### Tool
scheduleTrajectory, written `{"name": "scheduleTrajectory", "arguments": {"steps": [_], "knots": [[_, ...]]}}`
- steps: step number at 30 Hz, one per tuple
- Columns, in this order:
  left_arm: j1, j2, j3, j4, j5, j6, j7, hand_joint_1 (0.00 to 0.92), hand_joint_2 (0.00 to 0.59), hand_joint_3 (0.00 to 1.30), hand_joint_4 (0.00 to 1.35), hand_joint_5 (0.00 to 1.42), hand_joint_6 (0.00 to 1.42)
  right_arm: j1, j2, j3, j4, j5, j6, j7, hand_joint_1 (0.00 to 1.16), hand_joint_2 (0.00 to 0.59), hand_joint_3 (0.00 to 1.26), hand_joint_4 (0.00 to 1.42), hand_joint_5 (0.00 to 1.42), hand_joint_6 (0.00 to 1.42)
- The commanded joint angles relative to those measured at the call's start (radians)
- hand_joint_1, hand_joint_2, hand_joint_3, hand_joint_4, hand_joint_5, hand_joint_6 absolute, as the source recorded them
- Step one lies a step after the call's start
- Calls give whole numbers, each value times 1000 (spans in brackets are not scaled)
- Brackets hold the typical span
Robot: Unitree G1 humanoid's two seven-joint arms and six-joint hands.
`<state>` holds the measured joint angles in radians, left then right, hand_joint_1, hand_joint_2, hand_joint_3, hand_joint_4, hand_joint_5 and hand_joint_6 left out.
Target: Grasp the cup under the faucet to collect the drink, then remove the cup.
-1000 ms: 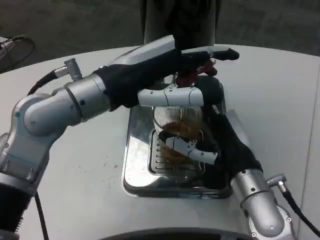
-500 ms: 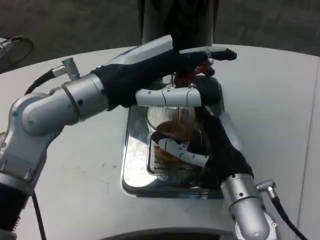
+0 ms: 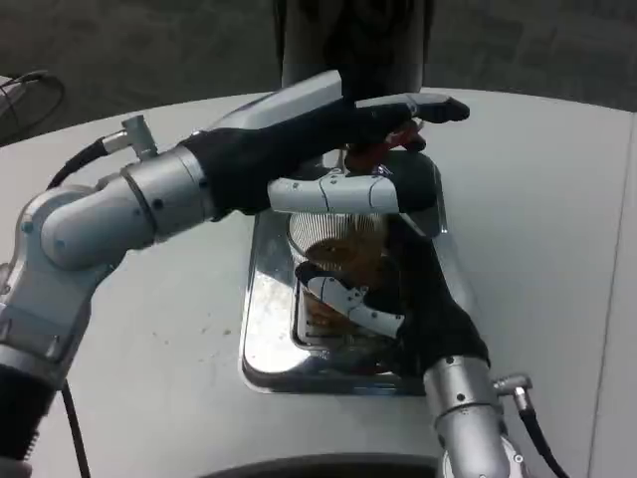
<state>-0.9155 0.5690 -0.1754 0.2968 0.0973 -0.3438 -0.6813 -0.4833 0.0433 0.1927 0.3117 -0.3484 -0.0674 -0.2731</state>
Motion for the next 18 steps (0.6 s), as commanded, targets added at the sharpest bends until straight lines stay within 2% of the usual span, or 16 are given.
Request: {"name": "scheduleTrajectory", "arguments": {"steps": [1, 10, 18], "knots": [[23, 12, -26, 31, 45, 3, -24, 0, 81, 150, 93, 193, 144, 2, 28, 1, 30, 5, -28, -25, 789, 228, 270, 335, 321, 155], [35, 20, -22, 44, 47, -12, -18, 0, 73, 150, 94, 196, 144, 5, 70, 0, 65, -7, -53, -108, 807, 240, 346, 434, 437, 215], [64, 19, 13, 29, 35, -41, 41, 0, 78, 147, 94, 197, 144, 25, 79, -3, 55, -12, -57, -142, 811, 240, 401, 497, 508, 270]]}}
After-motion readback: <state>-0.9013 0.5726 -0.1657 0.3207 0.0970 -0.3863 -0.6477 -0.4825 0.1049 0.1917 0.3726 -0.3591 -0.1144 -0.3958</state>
